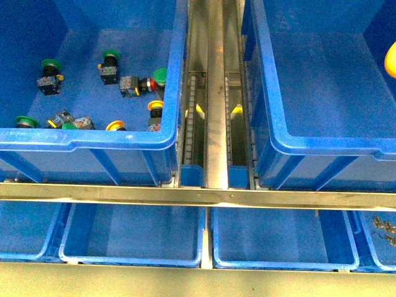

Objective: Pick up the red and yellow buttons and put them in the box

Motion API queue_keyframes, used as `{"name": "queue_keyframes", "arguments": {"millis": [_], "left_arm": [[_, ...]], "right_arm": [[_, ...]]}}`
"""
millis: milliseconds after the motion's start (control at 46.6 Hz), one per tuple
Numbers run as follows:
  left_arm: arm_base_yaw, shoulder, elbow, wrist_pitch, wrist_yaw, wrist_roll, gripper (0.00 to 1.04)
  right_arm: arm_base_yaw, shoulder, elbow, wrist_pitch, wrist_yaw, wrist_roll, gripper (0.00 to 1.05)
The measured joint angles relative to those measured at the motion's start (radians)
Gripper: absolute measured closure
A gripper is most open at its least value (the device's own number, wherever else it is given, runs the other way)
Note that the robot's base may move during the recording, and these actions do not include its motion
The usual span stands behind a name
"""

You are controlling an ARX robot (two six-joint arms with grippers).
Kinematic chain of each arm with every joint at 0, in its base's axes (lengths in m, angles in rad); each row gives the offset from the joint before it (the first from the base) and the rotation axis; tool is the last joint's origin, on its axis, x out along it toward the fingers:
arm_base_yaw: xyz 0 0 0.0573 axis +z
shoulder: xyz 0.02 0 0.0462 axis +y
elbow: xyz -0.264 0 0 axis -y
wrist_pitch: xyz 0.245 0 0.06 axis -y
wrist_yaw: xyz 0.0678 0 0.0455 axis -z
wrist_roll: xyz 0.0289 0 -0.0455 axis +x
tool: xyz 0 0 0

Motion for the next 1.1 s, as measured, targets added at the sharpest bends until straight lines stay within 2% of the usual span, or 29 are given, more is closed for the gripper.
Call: {"name": "queue_keyframes", "arguments": {"millis": [86, 129, 279, 537, 859, 902, 945, 988, 1095], "left_arm": [[0.041, -0.051, -0.120, 0.250, -0.041, 0.200, 0.38], [0.064, -0.082, -0.150, 0.306, -0.025, 0.253, 0.45], [0.131, -0.171, -0.214, 0.314, 0.045, 0.345, 0.66], [0.230, -0.289, -0.294, 0.264, 0.128, 0.376, 1.03], [0.330, -0.460, -0.358, 0.161, 0.235, 0.385, 1.02], [0.377, -0.492, -0.364, 0.137, 0.309, 0.386, 1.02], [0.412, -0.507, -0.368, 0.126, 0.337, 0.387, 1.02], [0.439, -0.536, -0.375, 0.105, 0.337, 0.386, 1.02], [0.443, -0.570, -0.399, 0.109, 0.349, 0.388, 1.02]], "right_arm": [[0.022, -0.033, -0.010, -0.028, 0.023, 0.003, 0.68], [0.030, -0.049, -0.011, -0.045, 0.036, 0.006, 0.68], [0.058, -0.066, -0.002, -0.065, 0.062, 0.015, 0.68], [0.076, -0.020, 0.059, -0.078, 0.133, 0.066, 0.68], [0.143, 0.124, 0.104, 0.002, 0.237, 0.148, 0.68], [0.149, 0.144, 0.109, 0.014, 0.247, 0.159, 0.68], [0.154, 0.169, 0.116, 0.029, 0.260, 0.171, 0.68], [0.156, 0.187, 0.120, 0.039, 0.262, 0.176, 0.69], [0.159, 0.226, 0.135, 0.056, 0.275, 0.197, 0.69]]}}
